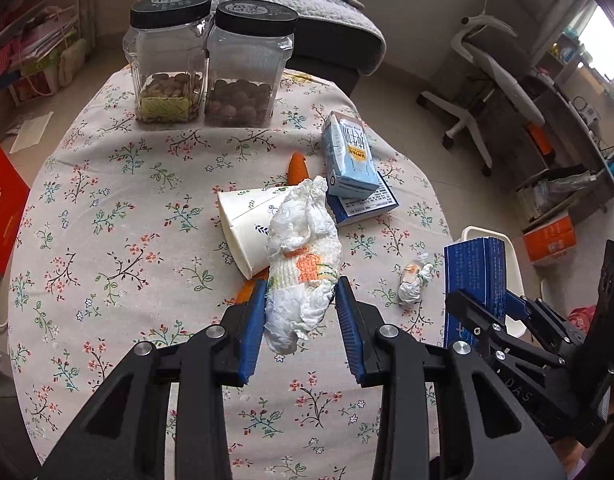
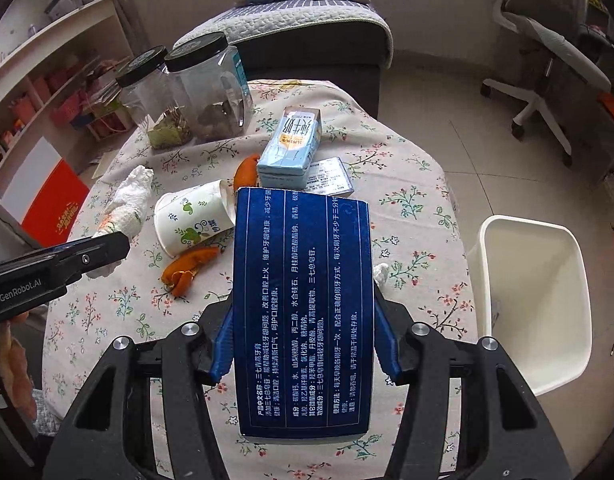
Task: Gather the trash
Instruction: 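Carry the blue box over the bin with the right gripper while the left holds the tissue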
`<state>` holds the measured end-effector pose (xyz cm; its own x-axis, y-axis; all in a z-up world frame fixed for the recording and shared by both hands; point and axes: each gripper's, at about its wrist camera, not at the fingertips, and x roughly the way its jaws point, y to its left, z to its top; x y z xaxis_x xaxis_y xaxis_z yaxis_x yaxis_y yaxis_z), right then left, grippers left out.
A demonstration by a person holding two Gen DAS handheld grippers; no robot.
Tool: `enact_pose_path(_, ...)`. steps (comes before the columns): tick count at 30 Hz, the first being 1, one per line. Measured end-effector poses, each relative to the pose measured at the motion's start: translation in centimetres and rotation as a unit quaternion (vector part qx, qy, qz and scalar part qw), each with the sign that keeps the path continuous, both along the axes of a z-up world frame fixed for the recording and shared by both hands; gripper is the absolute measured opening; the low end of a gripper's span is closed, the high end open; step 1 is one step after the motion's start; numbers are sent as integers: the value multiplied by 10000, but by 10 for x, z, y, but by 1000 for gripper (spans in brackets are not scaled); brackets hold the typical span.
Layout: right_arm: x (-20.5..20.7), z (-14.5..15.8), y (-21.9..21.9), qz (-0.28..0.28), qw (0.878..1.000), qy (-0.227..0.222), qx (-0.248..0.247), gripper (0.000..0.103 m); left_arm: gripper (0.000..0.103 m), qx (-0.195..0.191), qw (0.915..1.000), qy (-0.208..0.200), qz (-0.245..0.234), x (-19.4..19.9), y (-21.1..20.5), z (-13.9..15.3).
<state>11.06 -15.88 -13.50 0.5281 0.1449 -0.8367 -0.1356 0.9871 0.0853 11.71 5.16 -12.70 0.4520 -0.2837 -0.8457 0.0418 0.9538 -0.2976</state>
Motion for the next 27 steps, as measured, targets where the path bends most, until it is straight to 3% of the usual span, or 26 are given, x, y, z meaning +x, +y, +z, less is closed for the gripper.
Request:
enact_pose_path(13,0,14,-96,-885,9956,-255,-161,53,35,-57,9984,-32,-557,12,-80,0)
enact_pose_path(27,-21,23,-210,-2116,9760,-509,-71,53,35,-272,9910,-142,-1300,18,-196,-1)
